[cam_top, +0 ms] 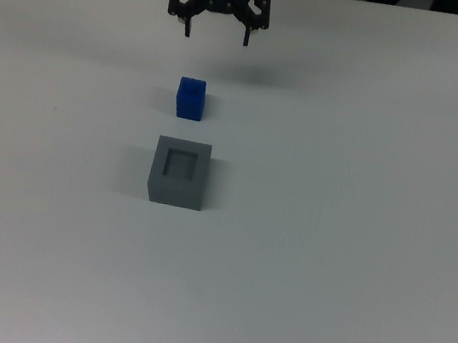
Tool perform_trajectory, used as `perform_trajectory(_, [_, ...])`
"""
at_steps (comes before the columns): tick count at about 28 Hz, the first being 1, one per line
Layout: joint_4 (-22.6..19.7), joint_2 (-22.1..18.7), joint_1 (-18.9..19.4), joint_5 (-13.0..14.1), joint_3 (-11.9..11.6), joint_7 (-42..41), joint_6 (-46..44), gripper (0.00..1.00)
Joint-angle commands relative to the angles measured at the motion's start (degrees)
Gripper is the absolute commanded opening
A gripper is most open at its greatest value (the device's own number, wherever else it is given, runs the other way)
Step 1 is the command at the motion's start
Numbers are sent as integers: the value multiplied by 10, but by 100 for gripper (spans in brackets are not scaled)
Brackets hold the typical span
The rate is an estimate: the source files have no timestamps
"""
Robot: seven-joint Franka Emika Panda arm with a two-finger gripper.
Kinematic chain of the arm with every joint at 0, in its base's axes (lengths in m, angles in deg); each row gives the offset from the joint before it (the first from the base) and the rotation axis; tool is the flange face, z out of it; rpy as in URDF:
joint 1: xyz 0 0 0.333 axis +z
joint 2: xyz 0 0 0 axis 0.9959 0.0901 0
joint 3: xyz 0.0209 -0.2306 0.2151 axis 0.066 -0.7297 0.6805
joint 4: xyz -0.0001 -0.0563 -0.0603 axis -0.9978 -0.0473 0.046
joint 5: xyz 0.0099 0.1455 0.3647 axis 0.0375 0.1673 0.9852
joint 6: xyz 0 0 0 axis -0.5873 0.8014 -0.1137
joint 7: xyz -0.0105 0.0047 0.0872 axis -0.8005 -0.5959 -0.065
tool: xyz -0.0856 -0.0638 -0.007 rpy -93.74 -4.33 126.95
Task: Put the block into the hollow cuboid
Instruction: 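Lower the open gripper down onto the blue block, then close the gripper around the blue block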
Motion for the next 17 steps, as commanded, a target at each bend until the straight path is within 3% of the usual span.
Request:
perform_trajectory(1, [-87,-28,2,5,-1,5,71,100])
perform_trajectory(15, [-83,77,-20,-2,-3,10,157,100])
perform_trajectory(16, [-82,84,-20,-2,-3,10,161,99])
perform_trajectory(17, [-81,91,-20,-3,-3,10,167,91])
